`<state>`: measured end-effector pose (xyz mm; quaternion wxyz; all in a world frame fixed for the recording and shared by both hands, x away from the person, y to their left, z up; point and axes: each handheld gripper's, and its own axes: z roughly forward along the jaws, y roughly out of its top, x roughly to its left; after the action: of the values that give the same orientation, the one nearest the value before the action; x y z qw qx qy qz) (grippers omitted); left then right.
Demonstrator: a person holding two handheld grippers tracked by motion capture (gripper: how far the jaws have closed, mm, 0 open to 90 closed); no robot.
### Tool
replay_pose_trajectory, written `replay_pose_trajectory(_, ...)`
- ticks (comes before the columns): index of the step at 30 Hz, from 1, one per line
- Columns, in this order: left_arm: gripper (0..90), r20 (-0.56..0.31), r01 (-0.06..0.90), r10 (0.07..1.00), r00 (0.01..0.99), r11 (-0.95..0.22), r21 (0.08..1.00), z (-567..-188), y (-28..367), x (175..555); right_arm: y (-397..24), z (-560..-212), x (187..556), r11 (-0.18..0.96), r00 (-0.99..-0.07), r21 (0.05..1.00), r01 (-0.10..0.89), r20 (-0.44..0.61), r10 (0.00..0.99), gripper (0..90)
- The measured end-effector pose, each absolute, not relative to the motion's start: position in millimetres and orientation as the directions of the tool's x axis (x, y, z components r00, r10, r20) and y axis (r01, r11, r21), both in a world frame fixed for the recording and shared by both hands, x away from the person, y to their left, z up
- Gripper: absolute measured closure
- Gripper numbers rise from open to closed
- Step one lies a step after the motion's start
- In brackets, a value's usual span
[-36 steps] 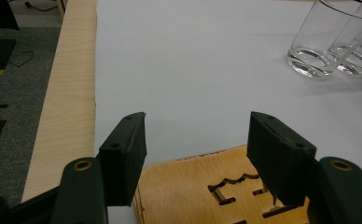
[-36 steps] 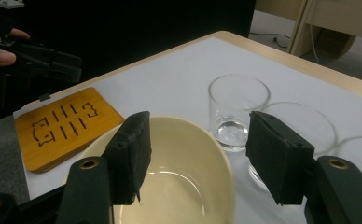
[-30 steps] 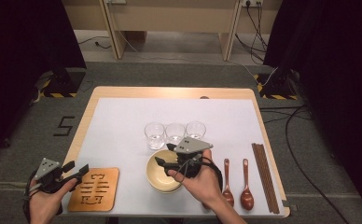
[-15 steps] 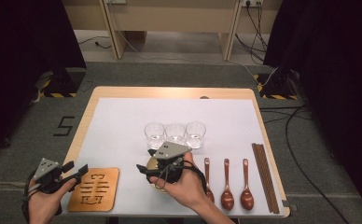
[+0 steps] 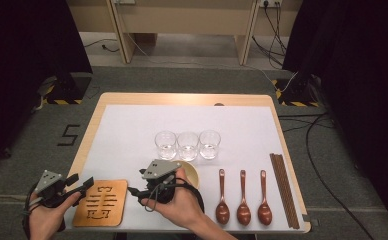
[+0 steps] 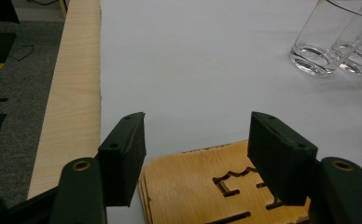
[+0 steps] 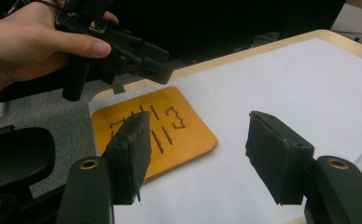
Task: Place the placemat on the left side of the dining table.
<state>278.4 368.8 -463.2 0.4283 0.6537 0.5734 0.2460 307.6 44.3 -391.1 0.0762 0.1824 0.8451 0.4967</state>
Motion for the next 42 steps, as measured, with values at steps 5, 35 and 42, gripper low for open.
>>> replay_pose_trajectory(5,36.3,-0.171,0.544,0.96,0.223,0.023,0.839,-465,370,278,58,-397,304,0.465,-0.931,0.858,0.218,0.041,0.363,40.4)
replay_pose_trajectory(35,36.5,-0.214,0.603,0.955,0.208,0.047,0.796,-480,376,277,118,-468,295,0.587,-0.943,0.761,0.278,0.098,0.319,38.1)
replay_pose_trajectory(42,36.8,-0.23,0.621,0.951,0.205,0.055,0.782,-483,379,276,121,-482,298,0.597,-0.938,0.742,0.304,0.125,0.322,36.7)
